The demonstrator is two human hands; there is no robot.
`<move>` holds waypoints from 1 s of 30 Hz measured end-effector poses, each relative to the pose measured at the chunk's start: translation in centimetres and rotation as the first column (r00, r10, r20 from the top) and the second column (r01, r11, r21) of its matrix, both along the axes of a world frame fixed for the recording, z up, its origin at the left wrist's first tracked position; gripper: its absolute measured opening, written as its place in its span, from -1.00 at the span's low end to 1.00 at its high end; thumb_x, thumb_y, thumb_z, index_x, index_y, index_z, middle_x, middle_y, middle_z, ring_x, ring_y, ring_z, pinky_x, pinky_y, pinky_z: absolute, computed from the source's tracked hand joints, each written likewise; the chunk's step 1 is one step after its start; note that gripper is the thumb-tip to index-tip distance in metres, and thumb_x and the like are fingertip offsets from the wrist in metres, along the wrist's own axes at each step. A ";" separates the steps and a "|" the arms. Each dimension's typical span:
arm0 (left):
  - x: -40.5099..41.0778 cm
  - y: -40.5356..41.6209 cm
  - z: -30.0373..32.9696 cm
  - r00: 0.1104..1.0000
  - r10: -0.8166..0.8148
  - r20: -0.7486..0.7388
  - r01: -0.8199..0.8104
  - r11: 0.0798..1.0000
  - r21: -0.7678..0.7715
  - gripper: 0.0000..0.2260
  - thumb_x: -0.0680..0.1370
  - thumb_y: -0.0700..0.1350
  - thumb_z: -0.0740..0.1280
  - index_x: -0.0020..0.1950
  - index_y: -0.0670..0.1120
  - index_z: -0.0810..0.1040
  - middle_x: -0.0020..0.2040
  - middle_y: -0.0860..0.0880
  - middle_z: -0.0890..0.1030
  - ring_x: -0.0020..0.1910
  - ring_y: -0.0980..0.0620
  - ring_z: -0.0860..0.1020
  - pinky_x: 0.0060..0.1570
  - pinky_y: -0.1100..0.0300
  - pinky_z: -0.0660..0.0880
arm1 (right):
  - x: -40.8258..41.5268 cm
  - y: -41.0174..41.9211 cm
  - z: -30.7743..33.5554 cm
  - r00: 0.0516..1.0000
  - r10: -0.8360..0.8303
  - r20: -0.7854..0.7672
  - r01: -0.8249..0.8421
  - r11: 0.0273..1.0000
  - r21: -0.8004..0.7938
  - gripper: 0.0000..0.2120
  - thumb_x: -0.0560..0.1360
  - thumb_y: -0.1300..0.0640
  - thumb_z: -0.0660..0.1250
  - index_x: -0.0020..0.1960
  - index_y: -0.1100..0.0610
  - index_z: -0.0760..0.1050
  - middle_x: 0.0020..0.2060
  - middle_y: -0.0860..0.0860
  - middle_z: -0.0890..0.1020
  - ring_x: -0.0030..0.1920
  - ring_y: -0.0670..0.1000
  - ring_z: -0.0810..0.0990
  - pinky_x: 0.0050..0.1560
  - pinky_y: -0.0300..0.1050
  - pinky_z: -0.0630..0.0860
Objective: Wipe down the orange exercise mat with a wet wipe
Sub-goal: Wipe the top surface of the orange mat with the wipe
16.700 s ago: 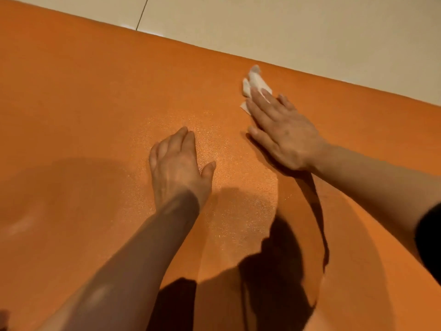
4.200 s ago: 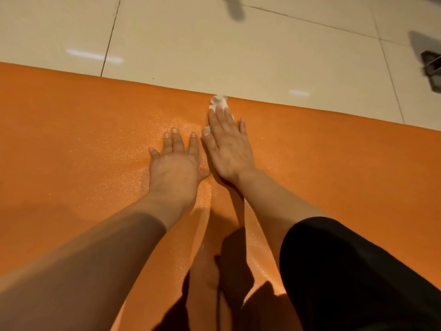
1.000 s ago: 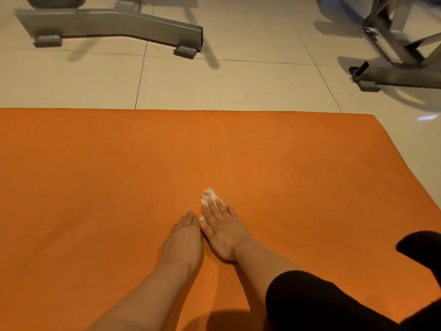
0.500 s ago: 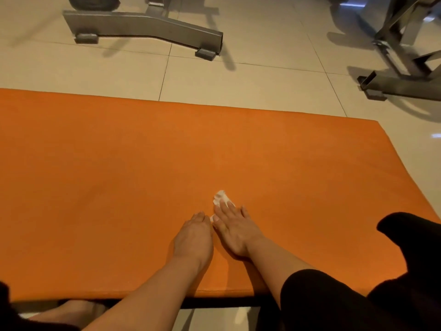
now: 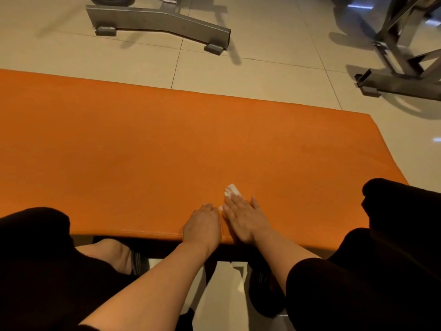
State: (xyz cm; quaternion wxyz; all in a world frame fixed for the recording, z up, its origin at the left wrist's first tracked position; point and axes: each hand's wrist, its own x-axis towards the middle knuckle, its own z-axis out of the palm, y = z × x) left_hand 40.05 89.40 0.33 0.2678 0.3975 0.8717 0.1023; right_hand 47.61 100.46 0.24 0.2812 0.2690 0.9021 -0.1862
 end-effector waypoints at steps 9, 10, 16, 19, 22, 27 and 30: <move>2.3 -2.6 0.7 0.999 0.004 -0.048 -0.001 0.998 0.062 -0.63 0.67 -0.14 0.10 0.48 -0.12 0.29 0.54 -0.08 0.21 0.53 -0.01 0.14 0.46 0.15 0.06 | 2.7 -2.9 1.0 0.999 -0.049 0.004 0.049 0.994 0.096 -0.44 0.66 -0.12 -0.28 0.59 0.09 -0.16 0.58 0.02 -0.14 0.56 0.00 -0.20 0.48 0.07 -0.39; 2.5 -2.9 0.9 0.999 0.004 -0.044 -0.001 0.998 0.068 -0.63 0.67 -0.13 0.10 0.48 -0.12 0.30 0.54 -0.08 0.22 0.53 -0.01 0.14 0.46 0.15 0.05 | 2.9 -3.5 1.1 1.000 -0.014 -0.026 0.016 0.997 0.079 -0.45 0.67 -0.12 -0.27 0.59 0.07 -0.16 0.57 0.00 -0.15 0.56 -0.02 -0.20 0.46 0.06 -0.41; 3.6 -4.9 1.7 1.000 -0.006 -0.008 0.007 0.998 0.061 -0.51 0.64 -0.17 0.17 0.56 -0.14 0.13 0.58 -0.07 0.09 0.56 0.00 0.03 0.49 0.15 -0.05 | 6.3 -3.0 1.5 0.975 -0.221 0.037 0.208 0.953 0.220 -0.44 0.66 -0.11 -0.28 0.59 0.11 -0.19 0.58 0.03 -0.14 0.56 0.00 -0.20 0.50 0.09 -0.33; 4.2 -5.5 2.2 1.000 -0.002 0.004 0.002 0.998 0.061 -0.53 0.64 -0.18 0.18 0.55 -0.14 0.16 0.58 -0.08 0.10 0.56 -0.01 0.02 0.49 0.13 -0.04 | 5.6 -4.7 2.1 0.969 -0.247 0.026 0.238 0.952 0.195 -0.43 0.66 -0.10 -0.28 0.59 0.15 -0.16 0.58 0.07 -0.15 0.56 0.06 -0.19 0.50 0.07 -0.30; 4.5 -5.8 2.5 0.999 -0.004 0.053 0.000 0.998 0.063 -0.54 0.62 -0.23 0.19 0.53 -0.10 0.23 0.56 -0.07 0.15 0.55 -0.02 0.05 0.49 0.11 0.00 | 4.4 -7.4 2.5 0.996 -0.052 -0.070 0.055 0.998 0.034 -0.48 0.69 -0.05 -0.23 0.59 0.12 -0.14 0.57 0.06 -0.15 0.56 0.04 -0.22 0.50 0.06 -0.32; 4.7 -5.2 2.8 0.999 -0.013 0.040 0.012 0.999 0.033 -0.59 0.60 -0.22 0.23 0.46 -0.12 0.32 0.53 -0.09 0.23 0.52 -0.06 0.15 0.46 0.09 0.08 | 5.8 -6.0 2.1 0.999 -0.038 -0.040 0.039 0.998 0.049 -0.47 0.67 -0.10 -0.27 0.59 0.07 -0.20 0.57 -0.02 -0.18 0.55 -0.04 -0.24 0.49 0.06 -0.36; 5.2 -4.3 2.9 1.000 -0.026 -0.004 0.026 0.999 0.023 -0.67 0.60 -0.18 0.24 0.38 -0.15 0.38 0.49 -0.12 0.28 0.48 -0.08 0.22 0.43 0.08 0.15 | 7.6 -4.0 2.1 0.972 -0.232 0.022 0.224 0.954 0.198 -0.43 0.66 -0.12 -0.30 0.59 0.10 -0.17 0.58 0.00 -0.15 0.56 -0.02 -0.20 0.50 0.08 -0.33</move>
